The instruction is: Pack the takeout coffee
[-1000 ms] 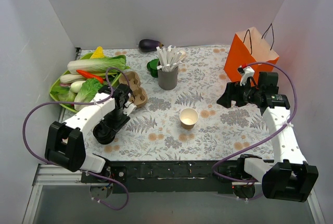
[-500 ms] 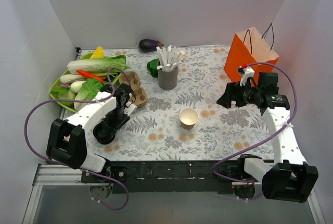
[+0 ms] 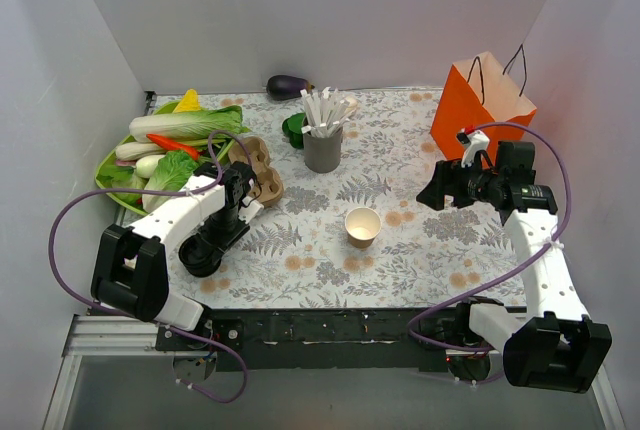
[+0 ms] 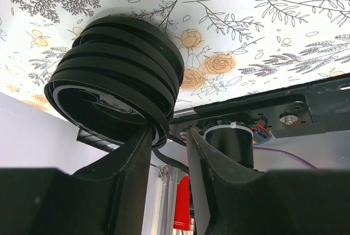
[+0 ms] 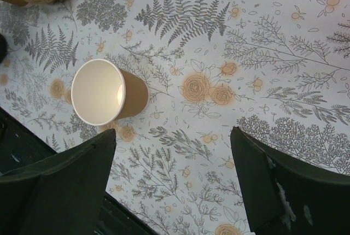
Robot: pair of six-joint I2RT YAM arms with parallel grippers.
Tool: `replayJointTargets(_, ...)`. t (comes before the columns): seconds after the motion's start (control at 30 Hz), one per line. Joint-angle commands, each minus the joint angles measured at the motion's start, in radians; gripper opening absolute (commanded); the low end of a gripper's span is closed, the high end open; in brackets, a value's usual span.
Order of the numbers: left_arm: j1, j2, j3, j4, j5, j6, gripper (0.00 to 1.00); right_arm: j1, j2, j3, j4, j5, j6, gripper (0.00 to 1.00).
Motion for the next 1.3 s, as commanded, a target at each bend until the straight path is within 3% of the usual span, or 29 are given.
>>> replayJointTargets(0.0,0.003,-0.006,-0.006,0.003,-0.014,0.008,0.31,-0.003,-0.026,-0.016,0.029,0.0,0.003,0.93)
replayJointTargets(0.53,0.003,-0.012,-0.019,0.004,-0.025,0.016,0.25,-0.003,-0.037,-0.026,0.034,0.002,0.009,0.93)
replayJointTargets(0.97,0.005,-0.064,0.007,-0.052,-0.06,0.013,0.03,-0.003,-0.054,-0.04,0.037,0.0,0.01,0.93)
replayJointTargets(1.13,0.007,-0.102,0.093,-0.053,-0.088,0.034,0.0,-0.003,-0.053,-0.039,0.032,-0.003,0.004,0.93)
replayJointTargets(1.27,0.003,-0.097,0.204,-0.052,-0.008,0.039,0.0,-0.003,-0.042,-0.025,0.025,-0.007,-0.005,0.93)
